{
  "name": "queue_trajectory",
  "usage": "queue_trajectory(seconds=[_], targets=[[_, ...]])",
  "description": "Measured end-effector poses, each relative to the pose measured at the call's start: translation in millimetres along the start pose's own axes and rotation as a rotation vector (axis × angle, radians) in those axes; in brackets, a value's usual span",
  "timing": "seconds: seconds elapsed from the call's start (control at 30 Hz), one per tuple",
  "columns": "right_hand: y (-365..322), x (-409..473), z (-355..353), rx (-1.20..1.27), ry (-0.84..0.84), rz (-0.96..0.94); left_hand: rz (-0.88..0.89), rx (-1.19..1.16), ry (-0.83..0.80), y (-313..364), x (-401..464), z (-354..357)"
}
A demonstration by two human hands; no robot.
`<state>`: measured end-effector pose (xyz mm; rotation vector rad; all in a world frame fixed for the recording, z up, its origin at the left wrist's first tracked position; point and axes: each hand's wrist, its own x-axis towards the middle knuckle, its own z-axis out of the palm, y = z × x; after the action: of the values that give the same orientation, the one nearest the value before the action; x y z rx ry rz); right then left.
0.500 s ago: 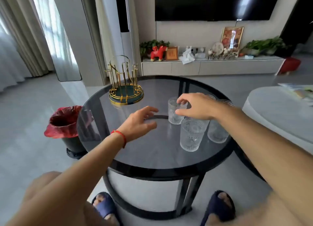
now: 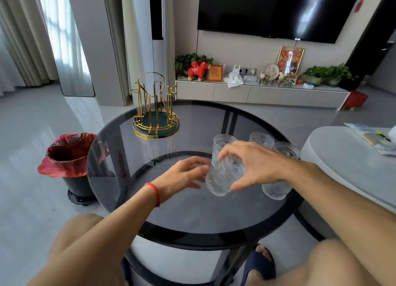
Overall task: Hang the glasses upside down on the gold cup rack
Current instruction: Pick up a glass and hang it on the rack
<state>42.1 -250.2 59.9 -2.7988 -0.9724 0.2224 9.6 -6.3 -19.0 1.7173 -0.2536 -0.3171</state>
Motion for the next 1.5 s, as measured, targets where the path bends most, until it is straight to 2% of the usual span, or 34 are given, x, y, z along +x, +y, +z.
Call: queue_trajectory(seconds=[0.07,0.13,0.2,0.27,0.4,0.47,0.53,0.57,0.63,0.7,0.8,0.9,1.0,1.1,1.2,1.33,1.5], targets=[[-10,7,-3,0.204,0.172,0.031,-0.127,-0.31,-0.119,6,2,-7],[-19,20,-2,0.361,0.287,0.06,-0.082,-0.456,-0.082,13,8,-15],[-27,42,0,0.407,0.327,0.082,-0.012,-0.452,0.086,25,19,-31],[-38,70,3,0.371,0.333,0.083,0.047,-0.345,0.23,37,31,-54],[-60,133,5,0.283,0.339,0.076,0.177,-0.147,0.38,37,51,-92],[-63,165,0,0.369,0.364,0.105,0.23,-0.203,0.449,30,66,-110],[-56,188,-11,0.473,0.395,0.164,0.183,-0.287,0.516,27,79,-127],[-49,203,-17,0.529,0.407,0.195,0.157,-0.227,0.568,22,85,-137],[-32,225,-32,0.654,0.47,0.235,0.155,0.171,0.663,10,94,-153],[-16,245,-53,0.713,0.566,0.251,0.138,0.533,0.662,-4,98,-162],[2,281,-83,0.721,0.701,0.268,0.056,0.62,0.547,-20,103,-174],[9,327,-100,0.85,0.742,0.23,0.02,0.654,0.524,-28,108,-183],[7,375,-109,0.865,0.792,0.203,-0.02,0.681,0.5,-35,113,-182],[9,413,-111,0.881,0.763,0.201,-0.035,0.727,0.473,-39,118,-180],[16,435,-104,0.852,0.644,0.184,-0.045,0.736,0.454,-41,119,-183],[15,447,-86,0.935,0.491,0.096,-0.054,0.736,0.461,-40,122,-183],[15,461,-74,0.806,0.318,0.027,-0.087,0.727,0.439,-44,123,-180]])
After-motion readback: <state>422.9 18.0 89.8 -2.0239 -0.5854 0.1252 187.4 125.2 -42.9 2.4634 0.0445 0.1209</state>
